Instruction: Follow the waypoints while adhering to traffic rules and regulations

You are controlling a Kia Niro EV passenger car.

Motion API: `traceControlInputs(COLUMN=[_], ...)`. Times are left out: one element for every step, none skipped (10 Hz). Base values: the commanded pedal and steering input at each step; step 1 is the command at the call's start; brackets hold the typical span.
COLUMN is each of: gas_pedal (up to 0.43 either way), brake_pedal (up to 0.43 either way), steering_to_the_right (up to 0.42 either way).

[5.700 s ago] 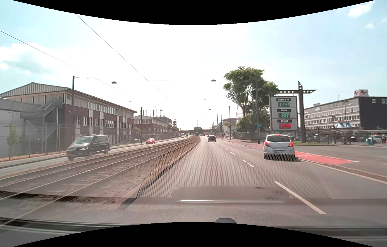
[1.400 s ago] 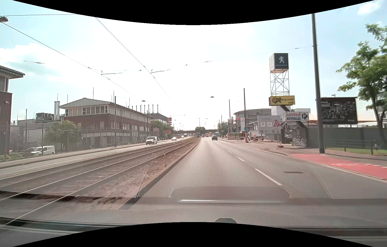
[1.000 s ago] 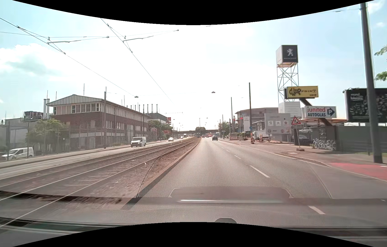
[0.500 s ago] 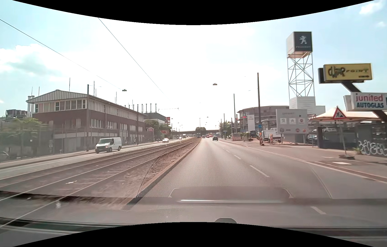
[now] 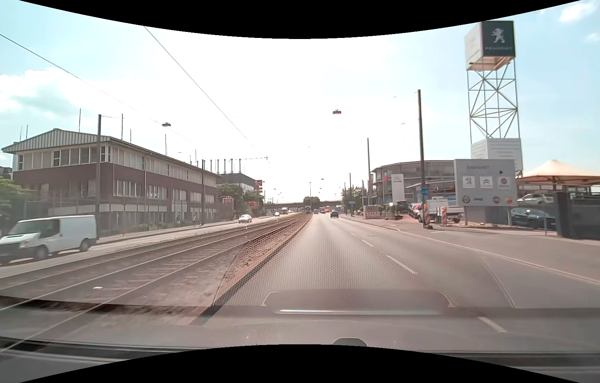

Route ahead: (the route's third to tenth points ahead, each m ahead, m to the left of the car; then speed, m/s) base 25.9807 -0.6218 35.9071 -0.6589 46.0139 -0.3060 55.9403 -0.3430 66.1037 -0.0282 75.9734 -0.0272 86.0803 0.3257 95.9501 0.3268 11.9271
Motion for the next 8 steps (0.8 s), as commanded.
traceControlInputs(gas_pedal=[0.067, 0.067, 0.067, 0.067, 0.067, 0.067, 0.067, 0.067], brake_pedal=[0.0, 0.0, 0.0, 0.0, 0.0, 0.0, 0.0, 0.0], steering_to_the_right=[-0.006, -0.006, -0.006, -0.006, -0.006, -0.006, -0.006, -0.006])
